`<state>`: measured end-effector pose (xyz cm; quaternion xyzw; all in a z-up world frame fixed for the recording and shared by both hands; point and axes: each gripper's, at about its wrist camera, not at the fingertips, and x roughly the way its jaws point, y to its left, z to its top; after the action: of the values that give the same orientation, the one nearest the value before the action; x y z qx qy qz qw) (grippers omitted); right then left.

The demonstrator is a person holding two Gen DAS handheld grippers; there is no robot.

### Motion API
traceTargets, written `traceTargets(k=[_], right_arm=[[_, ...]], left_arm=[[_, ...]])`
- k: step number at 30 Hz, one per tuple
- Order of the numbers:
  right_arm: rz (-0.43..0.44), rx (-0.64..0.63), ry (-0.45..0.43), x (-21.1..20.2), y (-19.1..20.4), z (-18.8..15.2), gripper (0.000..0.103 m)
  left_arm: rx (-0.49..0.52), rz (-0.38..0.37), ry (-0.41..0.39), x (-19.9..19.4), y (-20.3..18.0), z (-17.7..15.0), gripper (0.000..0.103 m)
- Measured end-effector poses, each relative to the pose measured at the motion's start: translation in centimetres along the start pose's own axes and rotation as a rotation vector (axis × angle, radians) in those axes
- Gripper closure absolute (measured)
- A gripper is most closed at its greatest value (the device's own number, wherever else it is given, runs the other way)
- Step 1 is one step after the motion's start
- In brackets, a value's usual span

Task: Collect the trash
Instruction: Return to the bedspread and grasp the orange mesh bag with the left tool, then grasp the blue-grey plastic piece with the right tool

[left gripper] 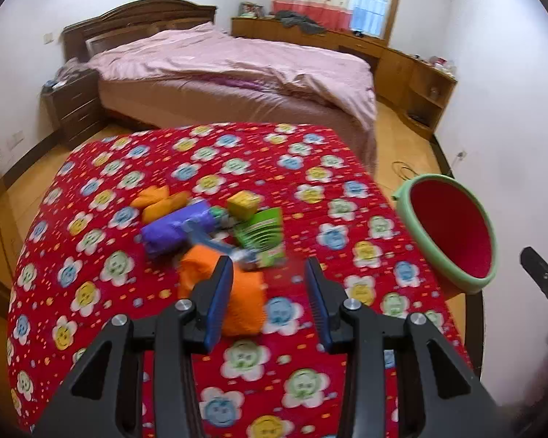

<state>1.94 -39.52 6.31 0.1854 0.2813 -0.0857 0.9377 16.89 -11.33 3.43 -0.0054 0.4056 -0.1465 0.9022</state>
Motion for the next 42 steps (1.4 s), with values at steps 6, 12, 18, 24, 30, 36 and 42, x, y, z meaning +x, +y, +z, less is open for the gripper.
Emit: traceTargets(k=[6, 12, 18, 24, 30, 36, 42], right_arm=[[0.012, -0.023, 0.027, 0.7, 1.7, -0.7, 0.055], [0.013, -0.035, 0.056, 1.6, 2.6, -1.2, 0.054], [0.005, -0.028, 0.084, 2.6, 2.7, -1.7, 0.052], [0.008, -0.031, 0.108, 3.6, 2.9, -2.1, 0.052], [0.019, -0.040, 0.126, 4.1, 3.3, -2.4, 0.052], [0.035, -0.062, 0.137, 4.7, 4.3, -2.4, 0.052], [0.063, -0.099, 0.146, 5.3, 5.9, -2.3, 0.052]], left_arm=[[-0.051, 0.034, 0.029, 1.4, 2.7, -0.8, 0.063], [-0.115, 0.021, 0.068, 3.6, 4.0, -1.4, 0.057], [-0.152, 0.005, 0.083, 5.3, 4.1, -1.6, 0.054], [-0.162, -0.004, 0.099, 6.3, 3.8, -2.2, 0.054], [-0.164, -0.059, 0.100, 6.0, 4.1, -2.5, 0.083], [-0.121, -0.078, 0.073, 4.0, 4.3, -2.5, 0.089], [-0.154, -0.016, 0.047, 1.6, 7.1, -2.1, 0.089]])
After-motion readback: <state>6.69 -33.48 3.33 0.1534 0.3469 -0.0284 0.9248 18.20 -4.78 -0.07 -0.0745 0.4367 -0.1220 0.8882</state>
